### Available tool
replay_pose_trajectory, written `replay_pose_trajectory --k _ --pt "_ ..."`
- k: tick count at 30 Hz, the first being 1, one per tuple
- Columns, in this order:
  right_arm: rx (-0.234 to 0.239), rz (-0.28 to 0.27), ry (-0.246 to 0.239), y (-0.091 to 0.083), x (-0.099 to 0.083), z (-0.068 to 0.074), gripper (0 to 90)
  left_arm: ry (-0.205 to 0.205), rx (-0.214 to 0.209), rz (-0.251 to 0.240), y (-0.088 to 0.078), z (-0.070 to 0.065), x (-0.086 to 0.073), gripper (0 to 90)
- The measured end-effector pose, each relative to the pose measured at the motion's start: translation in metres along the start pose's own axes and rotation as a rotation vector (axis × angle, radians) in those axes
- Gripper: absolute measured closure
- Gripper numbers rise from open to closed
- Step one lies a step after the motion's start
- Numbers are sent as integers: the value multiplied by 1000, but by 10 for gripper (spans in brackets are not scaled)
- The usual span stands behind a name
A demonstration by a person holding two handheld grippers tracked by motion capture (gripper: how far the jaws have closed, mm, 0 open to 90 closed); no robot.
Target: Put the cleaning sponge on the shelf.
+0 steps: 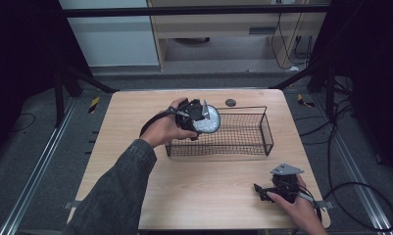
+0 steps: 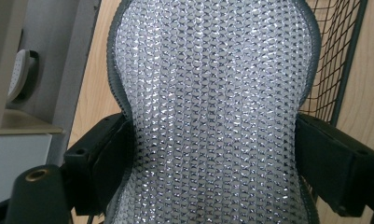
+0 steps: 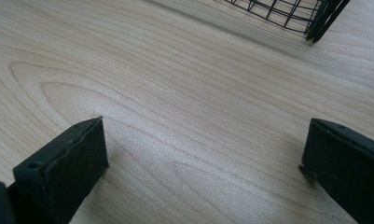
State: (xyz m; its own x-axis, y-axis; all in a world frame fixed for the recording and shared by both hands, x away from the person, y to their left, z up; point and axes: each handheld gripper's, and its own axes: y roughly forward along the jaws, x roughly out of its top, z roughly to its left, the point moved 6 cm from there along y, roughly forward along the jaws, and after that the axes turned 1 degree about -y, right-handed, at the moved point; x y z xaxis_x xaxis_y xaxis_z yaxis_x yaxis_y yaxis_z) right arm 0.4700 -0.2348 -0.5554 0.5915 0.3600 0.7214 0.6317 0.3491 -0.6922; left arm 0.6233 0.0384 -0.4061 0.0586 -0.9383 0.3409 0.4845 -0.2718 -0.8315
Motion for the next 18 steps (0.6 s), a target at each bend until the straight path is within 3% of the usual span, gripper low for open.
replay_pose_trajectory --k 15,18 --pt "1 0 -1 0 0 0 3 5 -9 9 16 -1 0 136" --pt "0 0 -2 0 0 0 3 -16 -18 6 23 -1 -2 134"
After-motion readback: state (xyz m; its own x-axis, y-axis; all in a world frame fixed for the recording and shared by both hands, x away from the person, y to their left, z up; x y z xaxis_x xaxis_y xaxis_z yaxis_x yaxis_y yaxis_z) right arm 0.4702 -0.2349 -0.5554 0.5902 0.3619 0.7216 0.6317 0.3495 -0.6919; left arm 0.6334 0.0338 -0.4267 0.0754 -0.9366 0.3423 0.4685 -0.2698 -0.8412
